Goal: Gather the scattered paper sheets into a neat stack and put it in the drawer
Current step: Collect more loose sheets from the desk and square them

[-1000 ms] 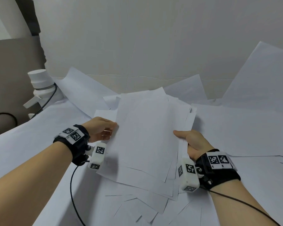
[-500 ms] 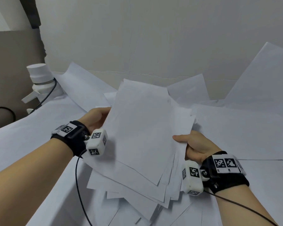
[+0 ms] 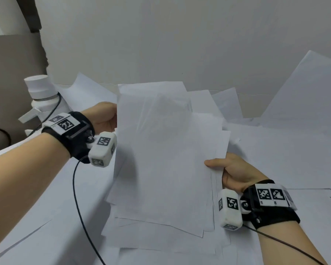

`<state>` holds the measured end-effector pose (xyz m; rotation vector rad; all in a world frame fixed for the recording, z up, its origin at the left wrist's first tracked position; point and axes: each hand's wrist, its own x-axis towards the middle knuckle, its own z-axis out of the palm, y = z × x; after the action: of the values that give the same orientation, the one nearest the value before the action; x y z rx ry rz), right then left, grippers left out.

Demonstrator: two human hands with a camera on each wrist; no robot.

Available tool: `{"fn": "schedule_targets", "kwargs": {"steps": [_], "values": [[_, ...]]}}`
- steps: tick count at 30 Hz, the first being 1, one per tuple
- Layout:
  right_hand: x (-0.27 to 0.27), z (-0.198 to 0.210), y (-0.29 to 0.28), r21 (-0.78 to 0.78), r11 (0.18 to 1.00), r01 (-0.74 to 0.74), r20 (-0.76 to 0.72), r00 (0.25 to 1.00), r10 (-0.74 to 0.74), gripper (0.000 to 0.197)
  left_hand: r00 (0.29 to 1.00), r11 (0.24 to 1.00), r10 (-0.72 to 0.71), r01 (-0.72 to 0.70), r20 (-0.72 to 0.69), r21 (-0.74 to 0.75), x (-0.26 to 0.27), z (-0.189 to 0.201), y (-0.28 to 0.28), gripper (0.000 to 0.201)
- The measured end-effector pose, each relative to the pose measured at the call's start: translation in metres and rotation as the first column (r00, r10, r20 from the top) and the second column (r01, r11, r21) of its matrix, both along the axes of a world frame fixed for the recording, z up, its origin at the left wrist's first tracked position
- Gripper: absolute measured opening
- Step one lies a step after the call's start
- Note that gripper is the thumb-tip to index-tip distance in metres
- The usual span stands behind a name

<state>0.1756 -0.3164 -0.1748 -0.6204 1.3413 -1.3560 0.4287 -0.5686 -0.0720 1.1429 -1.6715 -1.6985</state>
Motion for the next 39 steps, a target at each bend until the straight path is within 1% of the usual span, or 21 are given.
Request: {"fn": "schedule_targets", "kwargs": {"steps": [2,3,4,6,7,8,9,11,12,14,18,20,22,24,27,29,30,32,33,35,39], "values": [[0.001,-0.003,-0.003,-0.006,0.999,0.05,-0.004,0.999,-0.05,0.031,0.999,0.999,0.043,-0.043,0.01,0.026,-0.008,-0.004,0.003,0.026],[0.0,-0.004,-0.005,-0.009,0.996,0.09,-0.009,0.996,-0.09,0.03,0.998,0.995,0.057,-0.055,-0.022,0.088,-0.01,-0.008,0.005,0.032],[0.0,-0.006,-0.006,-0.008,0.99,0.138,-0.017,0.99,-0.138,0.029,0.995,0.986,0.062,-0.049,-0.076,0.159,-0.011,-0.014,0.008,0.042],[-0.001,-0.008,-0.01,-0.005,0.973,0.231,-0.039,0.972,-0.231,0.024,0.979,0.968,0.041,0.011,-0.201,0.251,-0.01,-0.034,0.008,0.07],[-0.001,-0.008,-0.012,-0.008,0.965,0.263,-0.05,0.964,-0.263,0.023,0.976,0.957,0.037,0.028,-0.215,0.289,-0.009,-0.047,0.008,0.082],[-0.001,-0.008,-0.012,-0.014,0.959,0.284,-0.057,0.957,-0.284,0.022,0.983,0.948,0.017,0.042,-0.181,0.316,-0.008,-0.058,0.011,0.089],[-0.001,-0.008,-0.013,-0.025,0.955,0.294,-0.061,0.953,-0.295,0.023,0.994,0.941,-0.01,0.046,-0.109,0.335,-0.007,-0.071,0.011,0.088],[0.002,-0.007,-0.012,-0.059,0.956,0.288,-0.076,0.953,-0.292,0.025,0.995,0.947,-0.089,0.071,0.045,0.313,-0.007,-0.085,0.023,0.072],[0.003,-0.005,-0.012,-0.086,0.956,0.28,-0.089,0.954,-0.287,0.026,0.989,0.955,-0.113,0.083,0.092,0.284,-0.007,-0.09,0.026,0.063],[0.005,-0.003,-0.011,-0.152,0.951,0.27,-0.115,0.951,-0.288,0.026,0.986,0.964,-0.121,0.09,0.111,0.249,-0.007,-0.091,0.032,0.057],[0.008,0.001,-0.008,-0.278,0.919,0.278,-0.09,0.945,-0.313,0.029,0.988,0.967,-0.139,0.122,0.061,0.224,-0.005,-0.075,0.042,0.059],[0.009,0.007,-0.006,-0.327,0.899,0.292,-0.071,0.941,-0.332,0.03,0.986,0.953,-0.164,0.164,-0.022,0.255,-0.002,-0.07,0.048,0.049],[0.012,0.014,-0.004,-0.364,0.885,0.29,-0.082,0.936,-0.341,0.029,0.98,0.946,-0.155,0.183,-0.122,0.269,0.005,-0.068,0.054,0.049],[0.015,0.02,-0.003,-0.379,0.878,0.292,-0.088,0.933,-0.348,0.03,0.967,0.94,-0.181,0.224,-0.181,0.257,0.01,-0.068,0.058,0.057],[0.017,0.03,0.001,-0.379,0.876,0.298,-0.073,0.934,-0.349,0.034,0.947,0.93,-0.198,0.263,-0.251,0.256,0.014,-0.068,0.063,0.058],[0.018,0.038,0.005,-0.371,0.879,0.299,-0.067,0.936,-0.347,0.032,0.933,0.926,-0.194,0.276,-0.303,0.258,0.016,-0.067,0.067,0.06],[0.019,0.042,0.006,-0.368,0.881,0.297,-0.072,0.936,-0.345,0.029,0.927,0.924,-0.19,0.28,-0.324,0.26,0.017,-0.067,0.068,0.055],[0.019,0.049,0.007,-0.346,0.893,0.286,-0.09,0.938,-0.335,0.021,0.919,0.92,-0.155,0.268,-0.363,0.285,0.018,-0.065,0.074,0.032],[0.018,0.051,0.006,-0.325,0.904,0.276,-0.105,0.94,-0.325,0.019,0.919,0.918,-0.128,0.252,-0.372,0.307,0.018,-0.065,0.076,0.023],[0.018,0.051,0.003,-0.276,0.926,0.256,-0.131,0.945,-0.3,0.021,0.93,0.914,-0.1,0.227,-0.355,0.336,0.016,-0.066,0.08,0.018],[0.018,0.043,-0.003,-0.231,0.921,0.314,-0.22,0.905,-0.364,0.025,0.961,0.885,-0.115,0.214,-0.251,0.414,0.01,-0.073,0.091,0.023]]}}
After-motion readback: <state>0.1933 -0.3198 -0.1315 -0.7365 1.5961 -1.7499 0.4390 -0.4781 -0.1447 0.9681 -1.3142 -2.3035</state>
